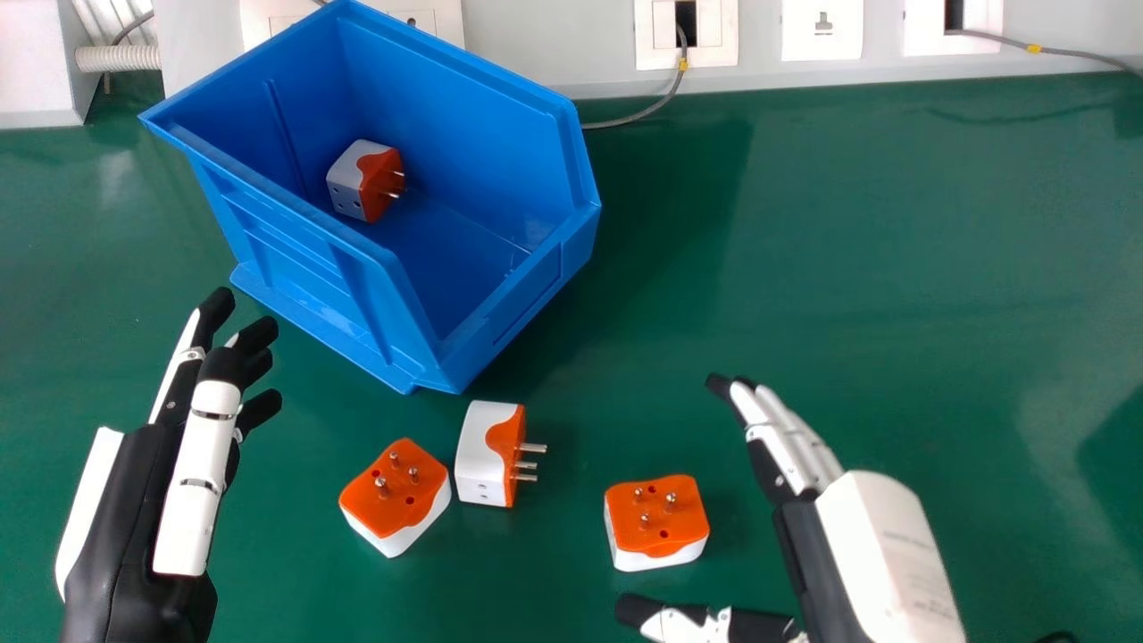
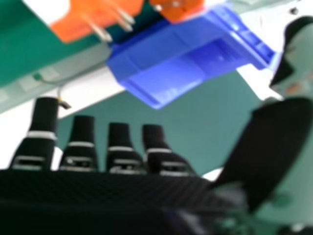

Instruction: Pick all objects and put in blue box

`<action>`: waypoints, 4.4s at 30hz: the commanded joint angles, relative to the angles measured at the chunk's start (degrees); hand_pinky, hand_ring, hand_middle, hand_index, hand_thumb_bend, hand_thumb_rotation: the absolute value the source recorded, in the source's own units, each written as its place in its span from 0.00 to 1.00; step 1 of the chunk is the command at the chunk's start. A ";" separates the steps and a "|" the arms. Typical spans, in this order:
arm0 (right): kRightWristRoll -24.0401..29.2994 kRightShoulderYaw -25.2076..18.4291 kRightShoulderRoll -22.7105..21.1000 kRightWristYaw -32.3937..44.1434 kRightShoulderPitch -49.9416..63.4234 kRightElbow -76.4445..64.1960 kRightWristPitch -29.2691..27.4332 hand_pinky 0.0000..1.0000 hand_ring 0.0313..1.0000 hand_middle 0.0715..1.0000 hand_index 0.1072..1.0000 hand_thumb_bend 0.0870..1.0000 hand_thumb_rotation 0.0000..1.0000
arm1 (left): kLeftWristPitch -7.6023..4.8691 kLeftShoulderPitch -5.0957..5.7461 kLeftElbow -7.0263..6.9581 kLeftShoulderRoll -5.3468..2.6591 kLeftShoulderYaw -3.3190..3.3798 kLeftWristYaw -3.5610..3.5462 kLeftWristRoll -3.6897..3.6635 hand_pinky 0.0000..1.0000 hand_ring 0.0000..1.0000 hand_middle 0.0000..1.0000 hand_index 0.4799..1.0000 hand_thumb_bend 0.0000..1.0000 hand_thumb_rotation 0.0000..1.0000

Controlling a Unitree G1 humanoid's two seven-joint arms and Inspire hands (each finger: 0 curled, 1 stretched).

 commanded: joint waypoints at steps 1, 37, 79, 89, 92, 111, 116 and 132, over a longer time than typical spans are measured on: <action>-0.76 0.50 0.21 -2.37 -1.45 1.99 -1.36 0.76 0.90 0.92 0.89 0.56 0.40 | -0.60 -0.20 -0.53 0.75 0.63 -0.27 -0.68 0.90 0.94 0.93 0.94 0.42 1.00; 0.65 3.71 7.71 -2.79 -11.29 15.95 10.51 0.75 0.86 0.87 0.83 0.58 0.34 | 3.76 -2.13 -2.83 2.45 1.26 0.20 -0.92 0.89 0.94 0.93 0.94 0.42 1.00; -4.14 9.08 11.29 -0.92 -16.22 18.75 27.72 0.72 0.82 0.85 0.81 0.53 0.25 | 8.52 -0.27 -7.54 2.13 1.31 0.30 -1.40 0.89 0.94 0.94 0.95 0.43 1.00; -6.44 11.68 10.40 2.35 -16.39 18.69 32.00 0.70 0.80 0.83 0.79 0.54 0.16 | 9.25 -0.25 -7.75 2.29 1.75 -0.02 -1.87 0.89 0.94 0.94 0.95 0.43 1.00; -6.50 11.94 10.19 3.23 -16.81 19.02 32.49 0.69 0.80 0.83 0.78 0.54 0.13 | 9.67 -0.42 -7.91 2.34 1.79 0.03 -1.83 0.89 0.94 0.94 0.95 0.43 1.00; -6.97 13.29 11.22 5.47 -20.85 22.31 36.64 0.65 0.75 0.78 0.73 0.56 0.11 | 10.41 -0.62 -8.27 2.54 1.72 -0.27 -1.60 0.89 0.94 0.94 0.96 0.43 1.00; -7.45 13.76 12.31 8.60 -22.58 22.70 40.68 0.64 0.75 0.78 0.73 0.56 0.12 | 10.49 -0.51 -8.37 2.43 1.59 -0.13 -1.38 0.89 0.94 0.94 0.96 0.43 1.00; -10.90 17.71 12.32 17.53 -26.39 22.34 50.70 0.62 0.72 0.76 0.72 0.57 0.17 | 10.58 -1.04 -8.08 2.11 1.20 0.07 -1.52 0.89 0.94 0.94 0.96 0.43 1.00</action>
